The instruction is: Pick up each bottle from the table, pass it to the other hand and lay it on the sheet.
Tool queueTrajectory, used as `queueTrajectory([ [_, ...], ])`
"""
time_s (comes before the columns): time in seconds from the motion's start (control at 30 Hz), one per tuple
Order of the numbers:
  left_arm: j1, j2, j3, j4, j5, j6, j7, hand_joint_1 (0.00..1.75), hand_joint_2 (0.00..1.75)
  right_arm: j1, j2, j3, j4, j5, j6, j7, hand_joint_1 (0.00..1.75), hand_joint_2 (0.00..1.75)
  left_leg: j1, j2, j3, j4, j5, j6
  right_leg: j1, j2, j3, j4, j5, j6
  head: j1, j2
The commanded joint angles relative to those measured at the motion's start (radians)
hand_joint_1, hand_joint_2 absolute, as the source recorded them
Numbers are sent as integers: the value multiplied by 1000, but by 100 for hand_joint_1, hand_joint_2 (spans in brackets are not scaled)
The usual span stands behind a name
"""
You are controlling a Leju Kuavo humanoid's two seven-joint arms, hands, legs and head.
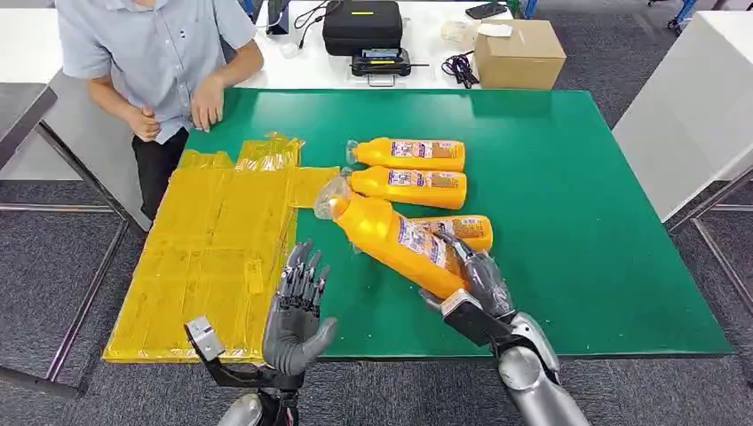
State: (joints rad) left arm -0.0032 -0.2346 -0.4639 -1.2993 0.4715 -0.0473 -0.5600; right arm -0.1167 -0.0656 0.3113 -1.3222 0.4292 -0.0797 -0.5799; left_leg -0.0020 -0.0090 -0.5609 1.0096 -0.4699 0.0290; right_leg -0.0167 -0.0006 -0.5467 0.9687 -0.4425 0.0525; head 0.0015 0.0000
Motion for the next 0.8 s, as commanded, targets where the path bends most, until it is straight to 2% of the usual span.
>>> queueTrajectory([
  [0.03, -99, 14, -13, 128, -20, 10, 1, 0, 175, -57, 51, 136, 68, 8, 37, -15, 175, 175, 0, 2, 1, -1, 0, -1, 0, 2, 0, 0, 1, -2, 0, 0],
  [0.47, -183, -20, 26, 211, -28, 96, -28, 0, 175, -120, 76, 281, 149, -8, 78, -42, 175, 175, 0, 1, 1, 0, 0, -1, 0, 1, 0, 0, 1, -1, 0, 0],
  [0.67, -180, -22, 36, 201, -11, 87, -32, 0, 175, -126, 78, 288, 156, -13, 82, -43, 175, 175, 0, 2, 1, 0, 0, -1, 0, 1, 1, 0, 1, -1, 0, 0],
  [0.8, -171, -13, 33, 165, 34, 17, -31, 0, 175, -146, 84, 303, 218, -35, 103, -48, 175, 175, 1, 2, 2, 0, 0, -2, 1, 2, 1, 0, 1, -2, 0, 0],
])
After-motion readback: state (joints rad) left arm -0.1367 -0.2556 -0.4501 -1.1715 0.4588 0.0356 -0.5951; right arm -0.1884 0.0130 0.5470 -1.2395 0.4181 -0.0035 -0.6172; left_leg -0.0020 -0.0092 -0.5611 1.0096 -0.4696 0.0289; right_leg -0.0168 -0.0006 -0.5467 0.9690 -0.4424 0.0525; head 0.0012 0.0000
